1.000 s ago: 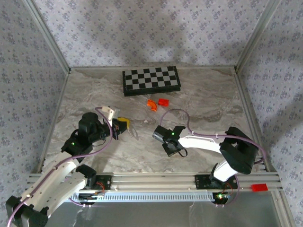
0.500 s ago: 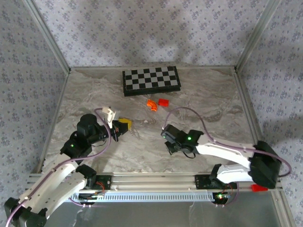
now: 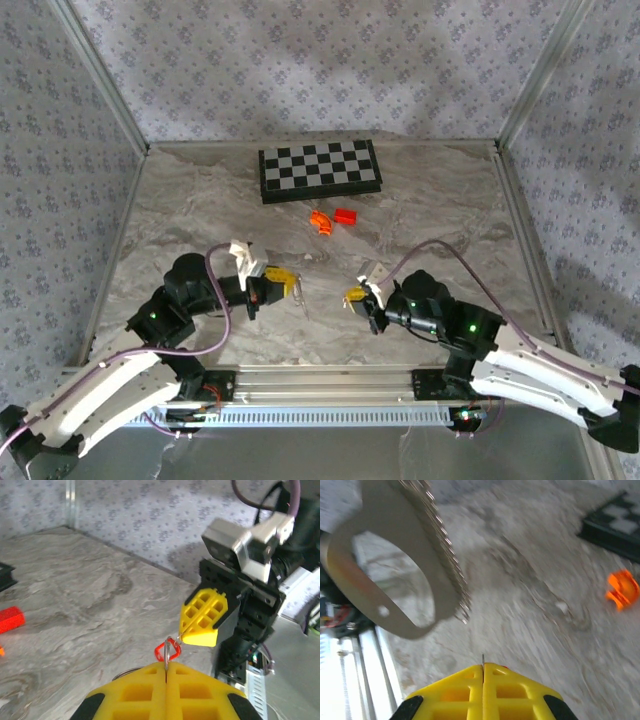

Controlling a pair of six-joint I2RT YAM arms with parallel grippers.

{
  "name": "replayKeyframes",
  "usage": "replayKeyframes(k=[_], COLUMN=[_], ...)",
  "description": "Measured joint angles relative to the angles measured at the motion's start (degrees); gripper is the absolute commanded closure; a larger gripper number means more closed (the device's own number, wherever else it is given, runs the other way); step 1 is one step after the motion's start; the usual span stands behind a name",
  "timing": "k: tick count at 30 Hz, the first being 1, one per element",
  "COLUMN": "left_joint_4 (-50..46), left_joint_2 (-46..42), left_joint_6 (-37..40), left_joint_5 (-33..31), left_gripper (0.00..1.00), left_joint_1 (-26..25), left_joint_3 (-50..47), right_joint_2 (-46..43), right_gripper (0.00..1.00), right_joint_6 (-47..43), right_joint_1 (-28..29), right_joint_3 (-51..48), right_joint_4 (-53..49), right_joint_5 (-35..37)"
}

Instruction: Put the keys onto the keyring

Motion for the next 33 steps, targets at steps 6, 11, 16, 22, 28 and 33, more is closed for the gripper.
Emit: replayKeyframes(k=[6, 11, 16, 22, 28, 33], left_joint_4=[0.07, -0.26, -1.07, -1.99, -2.36, -2.45], left_joint_2=[1.16, 3.78, 4.59, 6.25, 6.95, 7.17], left_joint_6=[4.37, 6.97, 9.09, 10.56, 11.45, 11.85], left_joint_5=[0.42, 1.31, 1.11, 1.05, 1.07, 1.09], left_gripper=[1.00, 1.00, 1.00, 1.00, 1.00, 1.00], left_joint_1=[-5.27, -7.45, -8.79, -9.27, -9.51, -9.53], left_joint_3=[3.08, 5.49, 6.01, 7.54, 7.72, 7.72], right_joint_2=[-2.60, -2.21, 1.18, 4.63, 6.86, 7.48], right_gripper=[1.00, 1.00, 1.00, 1.00, 1.00, 1.00], right_joint_6=[-4.44, -6.67, -7.96, -8.17, -8.15, -7.87], right_joint_1=[0.00, -0.04, -0.07, -0.04, 0.42, 1.55], right_joint_3=[1.01, 4.98, 11.52, 15.82, 18.71, 19.98], right_joint_4=[1.75, 0.90, -3.72, -8.74, -12.35, -13.40], right_joint_5=[-8.39, -12.98, -14.05, -14.03, -13.20, -12.22])
